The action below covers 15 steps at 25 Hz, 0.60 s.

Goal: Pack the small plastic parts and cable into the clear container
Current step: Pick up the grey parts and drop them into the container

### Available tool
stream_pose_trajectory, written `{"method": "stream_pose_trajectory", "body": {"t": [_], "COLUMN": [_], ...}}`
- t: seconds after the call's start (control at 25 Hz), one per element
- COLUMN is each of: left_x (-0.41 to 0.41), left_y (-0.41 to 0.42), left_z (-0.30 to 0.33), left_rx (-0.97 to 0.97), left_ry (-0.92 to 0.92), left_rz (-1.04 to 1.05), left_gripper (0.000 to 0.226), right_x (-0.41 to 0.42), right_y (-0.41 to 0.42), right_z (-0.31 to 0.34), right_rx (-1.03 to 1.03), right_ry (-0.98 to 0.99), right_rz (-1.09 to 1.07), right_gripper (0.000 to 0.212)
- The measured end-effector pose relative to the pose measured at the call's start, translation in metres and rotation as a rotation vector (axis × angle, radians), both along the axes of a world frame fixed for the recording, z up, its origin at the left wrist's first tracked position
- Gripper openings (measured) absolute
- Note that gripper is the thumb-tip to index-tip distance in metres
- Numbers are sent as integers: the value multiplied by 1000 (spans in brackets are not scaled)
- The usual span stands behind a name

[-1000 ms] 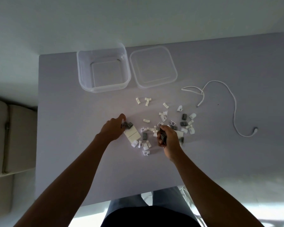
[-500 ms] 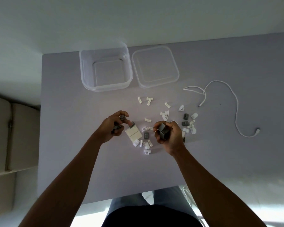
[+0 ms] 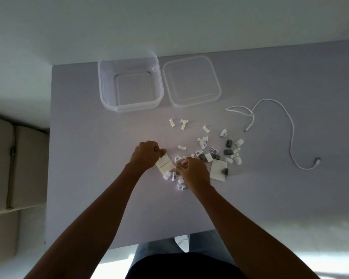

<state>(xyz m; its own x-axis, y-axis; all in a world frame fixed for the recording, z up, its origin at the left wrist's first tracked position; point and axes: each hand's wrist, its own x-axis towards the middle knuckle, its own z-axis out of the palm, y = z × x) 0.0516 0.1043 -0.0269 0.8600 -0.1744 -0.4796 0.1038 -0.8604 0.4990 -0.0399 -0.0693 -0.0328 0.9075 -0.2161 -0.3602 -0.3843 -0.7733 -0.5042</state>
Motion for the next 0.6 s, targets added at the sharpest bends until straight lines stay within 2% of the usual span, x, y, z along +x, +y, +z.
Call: {"method": "stream_pose_trajectory", "body": {"t": [0.16,0.32,0.4,0.6], "left_x": [-8,-8,-4,3], "left_y": [-10,-15,-18,-19], "left_z": [1,0,-1,-8], "left_rx": [140,164,150,157], "left_ry": [-86,-109,-110,-64], "left_rz": [-76,-71,-91,-183], "left_gripper": [41,46,45,46], "right_x": [1,2,4,8], "right_y": [5,0,-2,-13], "right_z": [-1,-1,0,13], "right_rx": [-128,-47,89,653], "right_ry": [30,19,8,50], "right_rz": [32,16,-62,-463], "right_gripper": [23,23,23,21]}}
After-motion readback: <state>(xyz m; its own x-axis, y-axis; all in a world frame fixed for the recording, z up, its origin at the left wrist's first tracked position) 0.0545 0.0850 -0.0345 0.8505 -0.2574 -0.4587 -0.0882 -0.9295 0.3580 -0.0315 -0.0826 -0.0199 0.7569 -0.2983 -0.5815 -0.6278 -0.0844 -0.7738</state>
